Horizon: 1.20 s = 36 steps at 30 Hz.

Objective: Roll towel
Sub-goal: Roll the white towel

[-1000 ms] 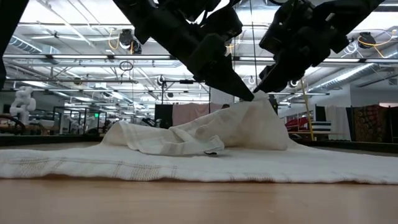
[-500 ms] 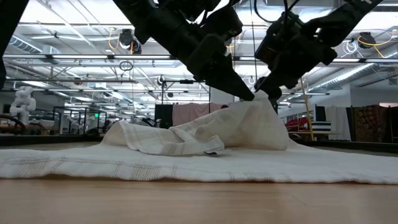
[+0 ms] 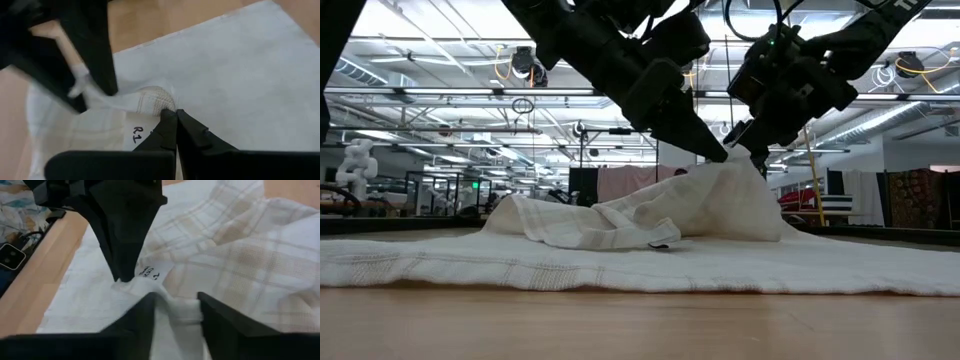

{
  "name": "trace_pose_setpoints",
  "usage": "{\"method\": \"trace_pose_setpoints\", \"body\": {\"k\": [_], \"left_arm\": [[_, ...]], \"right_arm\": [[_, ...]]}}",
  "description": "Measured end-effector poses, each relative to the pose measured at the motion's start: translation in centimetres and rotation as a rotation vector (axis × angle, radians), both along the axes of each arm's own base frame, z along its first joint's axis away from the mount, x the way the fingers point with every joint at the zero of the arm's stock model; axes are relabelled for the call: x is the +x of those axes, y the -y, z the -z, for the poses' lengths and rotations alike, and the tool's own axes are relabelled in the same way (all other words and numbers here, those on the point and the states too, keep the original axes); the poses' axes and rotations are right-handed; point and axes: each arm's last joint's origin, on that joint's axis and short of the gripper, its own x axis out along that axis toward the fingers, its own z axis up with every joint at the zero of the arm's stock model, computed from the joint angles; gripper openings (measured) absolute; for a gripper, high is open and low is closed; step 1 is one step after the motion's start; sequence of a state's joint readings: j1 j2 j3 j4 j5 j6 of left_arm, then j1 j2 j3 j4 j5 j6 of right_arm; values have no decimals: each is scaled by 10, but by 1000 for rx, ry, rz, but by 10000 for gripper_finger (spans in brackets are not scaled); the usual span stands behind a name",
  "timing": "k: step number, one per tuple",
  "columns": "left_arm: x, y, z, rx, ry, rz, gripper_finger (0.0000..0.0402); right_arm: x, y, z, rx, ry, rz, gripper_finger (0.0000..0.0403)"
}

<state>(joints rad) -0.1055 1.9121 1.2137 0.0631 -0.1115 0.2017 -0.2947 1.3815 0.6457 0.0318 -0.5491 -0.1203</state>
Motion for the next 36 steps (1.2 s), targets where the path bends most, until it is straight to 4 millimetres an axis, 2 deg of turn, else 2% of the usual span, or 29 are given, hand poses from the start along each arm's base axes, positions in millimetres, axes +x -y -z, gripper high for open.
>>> {"method": "trace_pose_setpoints", "body": {"k": [3,5,13,17,21,24,29,32,36], "left_arm": [[0,-2,0,3,7,-104,21],[-1,-4,0,5,3,-156,34],[-4,6,-2,4,-1,-174,86],[-7,10,0,-34,-19,-234,103],[-20,14,-2,-93,-117,-302,139],[-34,27,-4,-145,-225,-313,179],[-52,68,-2,-205,-317,-233,229],[-61,91,1,-191,-312,-199,240],[-71,100,9,-147,-296,-269,242]], "right_arm": [[-1,0,1,2,-9,0,40],[-3,-1,0,6,-26,0,12],[-16,-5,-10,10,-66,7,41],[-23,-5,-14,-42,-102,62,22],[-30,-7,-19,-82,-129,121,6],[-35,-12,-26,-96,-130,165,12],[-44,-25,-38,-130,-115,199,9],[-48,-32,-45,-142,-87,197,8],[-52,-39,-51,-139,-63,199,8]]}}
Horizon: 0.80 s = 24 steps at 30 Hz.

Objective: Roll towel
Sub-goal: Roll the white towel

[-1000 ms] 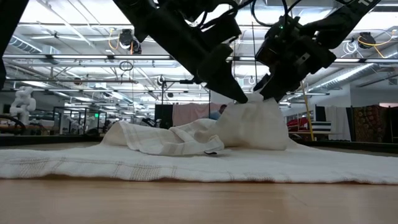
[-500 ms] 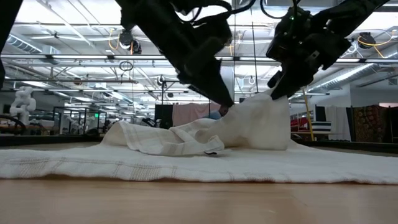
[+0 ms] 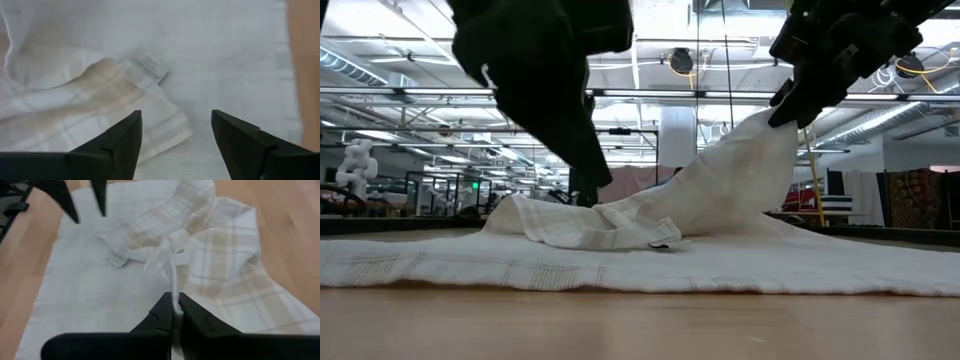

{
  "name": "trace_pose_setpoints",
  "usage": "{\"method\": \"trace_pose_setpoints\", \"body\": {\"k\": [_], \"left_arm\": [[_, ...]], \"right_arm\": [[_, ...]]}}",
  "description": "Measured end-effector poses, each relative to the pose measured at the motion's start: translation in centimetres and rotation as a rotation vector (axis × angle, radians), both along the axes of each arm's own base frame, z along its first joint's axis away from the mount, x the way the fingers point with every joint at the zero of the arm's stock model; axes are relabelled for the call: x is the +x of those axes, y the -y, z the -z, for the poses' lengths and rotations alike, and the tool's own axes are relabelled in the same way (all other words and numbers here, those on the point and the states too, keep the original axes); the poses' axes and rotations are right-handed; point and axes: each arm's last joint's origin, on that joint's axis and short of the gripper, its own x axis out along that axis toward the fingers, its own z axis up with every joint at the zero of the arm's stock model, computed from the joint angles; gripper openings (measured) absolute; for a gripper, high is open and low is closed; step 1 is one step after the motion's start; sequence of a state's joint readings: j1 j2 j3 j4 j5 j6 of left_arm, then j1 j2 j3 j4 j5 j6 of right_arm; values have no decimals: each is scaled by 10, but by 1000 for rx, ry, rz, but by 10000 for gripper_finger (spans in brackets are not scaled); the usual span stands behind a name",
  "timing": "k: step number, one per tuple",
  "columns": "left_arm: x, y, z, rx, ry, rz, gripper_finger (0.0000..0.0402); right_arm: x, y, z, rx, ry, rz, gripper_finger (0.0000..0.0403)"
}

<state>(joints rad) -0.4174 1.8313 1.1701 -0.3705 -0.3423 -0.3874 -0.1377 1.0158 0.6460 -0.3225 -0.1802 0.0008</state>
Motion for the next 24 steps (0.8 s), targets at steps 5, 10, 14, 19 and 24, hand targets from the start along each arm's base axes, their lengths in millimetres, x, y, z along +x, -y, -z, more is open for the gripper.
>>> {"method": "trace_pose_setpoints", "body": {"k": [5,10,14,19,24], "left_arm": [[-1,7,11,24,10,12,241],[1,14,26,42,-5,44,209],[2,14,34,56,-19,14,155],[2,14,38,70,-30,10,52],[1,14,38,69,-35,11,12]], "right_arm": [[-1,-6,-2,11,9,-14,8],[-2,-11,-1,9,-13,9,8],[-3,-13,0,1,-28,31,8],[-2,-18,0,11,-26,47,8],[-2,-24,0,26,-29,60,8]]}}
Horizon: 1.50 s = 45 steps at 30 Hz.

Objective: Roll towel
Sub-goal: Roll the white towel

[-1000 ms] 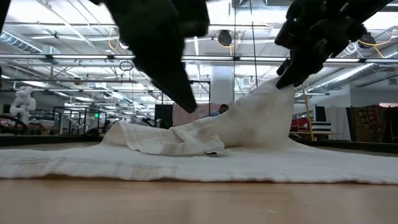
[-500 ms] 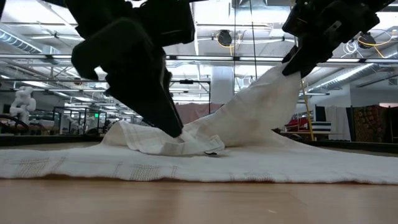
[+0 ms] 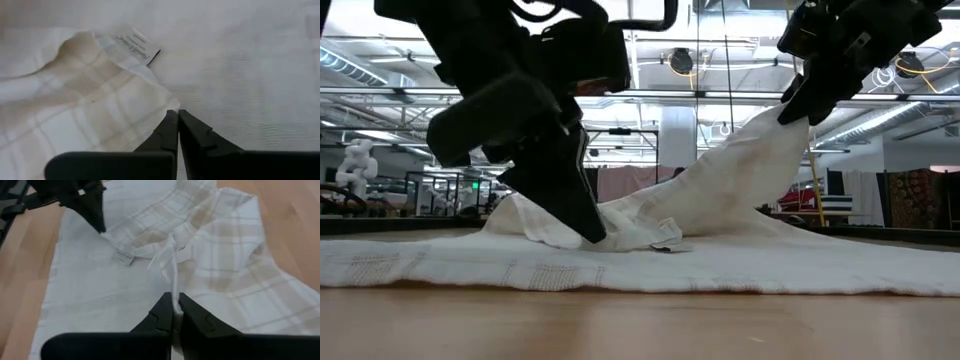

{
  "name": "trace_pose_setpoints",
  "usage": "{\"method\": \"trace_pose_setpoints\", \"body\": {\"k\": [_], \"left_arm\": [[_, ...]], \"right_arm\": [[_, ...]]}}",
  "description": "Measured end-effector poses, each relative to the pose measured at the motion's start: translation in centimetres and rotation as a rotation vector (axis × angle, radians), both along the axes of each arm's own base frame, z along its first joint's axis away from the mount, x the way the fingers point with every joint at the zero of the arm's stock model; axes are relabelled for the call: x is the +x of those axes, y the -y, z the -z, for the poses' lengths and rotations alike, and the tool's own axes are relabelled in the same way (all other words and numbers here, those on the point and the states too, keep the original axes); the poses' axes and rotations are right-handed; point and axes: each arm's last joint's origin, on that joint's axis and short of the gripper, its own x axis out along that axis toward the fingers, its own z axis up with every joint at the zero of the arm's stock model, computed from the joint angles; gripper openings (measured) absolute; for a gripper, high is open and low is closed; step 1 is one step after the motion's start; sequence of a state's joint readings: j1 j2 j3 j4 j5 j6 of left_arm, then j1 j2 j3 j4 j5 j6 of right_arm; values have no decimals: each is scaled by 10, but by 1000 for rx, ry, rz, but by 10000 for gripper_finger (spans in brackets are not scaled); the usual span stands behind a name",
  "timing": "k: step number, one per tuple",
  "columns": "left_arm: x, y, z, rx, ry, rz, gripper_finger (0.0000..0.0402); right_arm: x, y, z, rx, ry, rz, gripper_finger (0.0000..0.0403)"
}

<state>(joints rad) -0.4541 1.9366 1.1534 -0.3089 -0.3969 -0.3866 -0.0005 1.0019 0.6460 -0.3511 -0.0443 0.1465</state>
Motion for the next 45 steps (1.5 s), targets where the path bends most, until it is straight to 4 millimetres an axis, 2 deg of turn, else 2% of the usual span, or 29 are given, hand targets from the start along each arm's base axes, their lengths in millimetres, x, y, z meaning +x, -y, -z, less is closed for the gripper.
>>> {"method": "trace_pose_setpoints", "body": {"k": [4,10,20,28,35,45], "left_arm": [[-4,0,-4,20,-39,5,5],[-20,0,-36,114,-67,-1,2],[-80,-12,-104,236,-82,-73,1],[-121,-12,-147,169,8,-31,0],[-134,2,-149,102,5,21,0],[-131,26,-125,25,-38,50,0]], "right_arm": [[0,-6,0,19,-1,-8,8],[-1,-15,0,23,-1,0,8],[-9,-36,-6,113,13,-39,8],[-25,-47,-12,198,-9,-41,8],[-28,-60,-5,250,-89,-50,9],[-30,-78,0,293,-139,-81,9]]}}
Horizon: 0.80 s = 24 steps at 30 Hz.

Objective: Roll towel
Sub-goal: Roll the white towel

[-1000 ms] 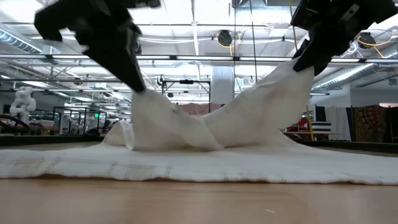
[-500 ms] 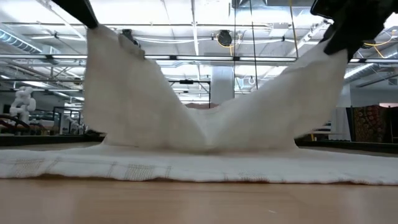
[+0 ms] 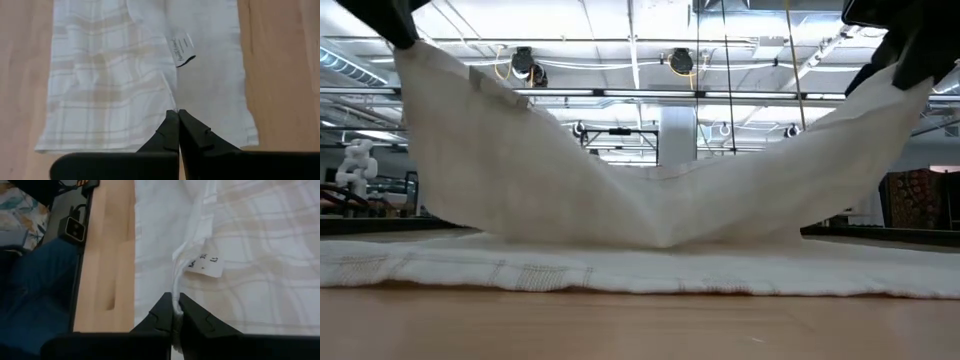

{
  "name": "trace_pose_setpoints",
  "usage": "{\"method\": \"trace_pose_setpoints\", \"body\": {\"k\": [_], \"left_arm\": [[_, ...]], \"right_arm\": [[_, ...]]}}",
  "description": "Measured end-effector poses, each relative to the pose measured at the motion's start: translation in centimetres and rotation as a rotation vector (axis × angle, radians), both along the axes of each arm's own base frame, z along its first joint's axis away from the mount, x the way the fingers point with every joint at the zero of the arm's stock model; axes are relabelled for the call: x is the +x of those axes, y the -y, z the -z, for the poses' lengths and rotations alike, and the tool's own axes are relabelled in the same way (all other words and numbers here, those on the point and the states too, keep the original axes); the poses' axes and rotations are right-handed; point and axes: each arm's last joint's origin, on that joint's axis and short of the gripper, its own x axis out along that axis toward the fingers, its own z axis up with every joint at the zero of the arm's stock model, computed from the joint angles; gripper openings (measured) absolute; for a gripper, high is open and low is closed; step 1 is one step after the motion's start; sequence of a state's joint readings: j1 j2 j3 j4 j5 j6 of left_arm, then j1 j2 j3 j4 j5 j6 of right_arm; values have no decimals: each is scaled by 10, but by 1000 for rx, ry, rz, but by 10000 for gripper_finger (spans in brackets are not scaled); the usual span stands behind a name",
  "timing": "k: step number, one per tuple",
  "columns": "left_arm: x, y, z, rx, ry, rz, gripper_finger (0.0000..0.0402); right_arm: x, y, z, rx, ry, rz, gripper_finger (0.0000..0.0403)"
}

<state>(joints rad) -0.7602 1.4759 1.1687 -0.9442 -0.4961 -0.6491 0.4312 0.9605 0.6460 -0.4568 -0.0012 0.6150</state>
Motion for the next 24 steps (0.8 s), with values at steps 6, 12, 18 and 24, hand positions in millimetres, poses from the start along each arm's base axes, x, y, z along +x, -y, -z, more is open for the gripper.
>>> {"method": "trace_pose_setpoints", "body": {"k": [6,12,18,24], "left_arm": [[4,14,15,-13,-29,16,0],[1,21,19,-6,-41,32,0],[-1,25,19,-21,-31,47,0],[-2,27,19,-50,-40,39,0]], "right_arm": [[0,-10,6,10,-42,-18,9],[2,-19,11,10,-57,-44,9],[1,-26,11,17,-52,-71,9],[5,-34,15,23,-48,-91,9]]}}
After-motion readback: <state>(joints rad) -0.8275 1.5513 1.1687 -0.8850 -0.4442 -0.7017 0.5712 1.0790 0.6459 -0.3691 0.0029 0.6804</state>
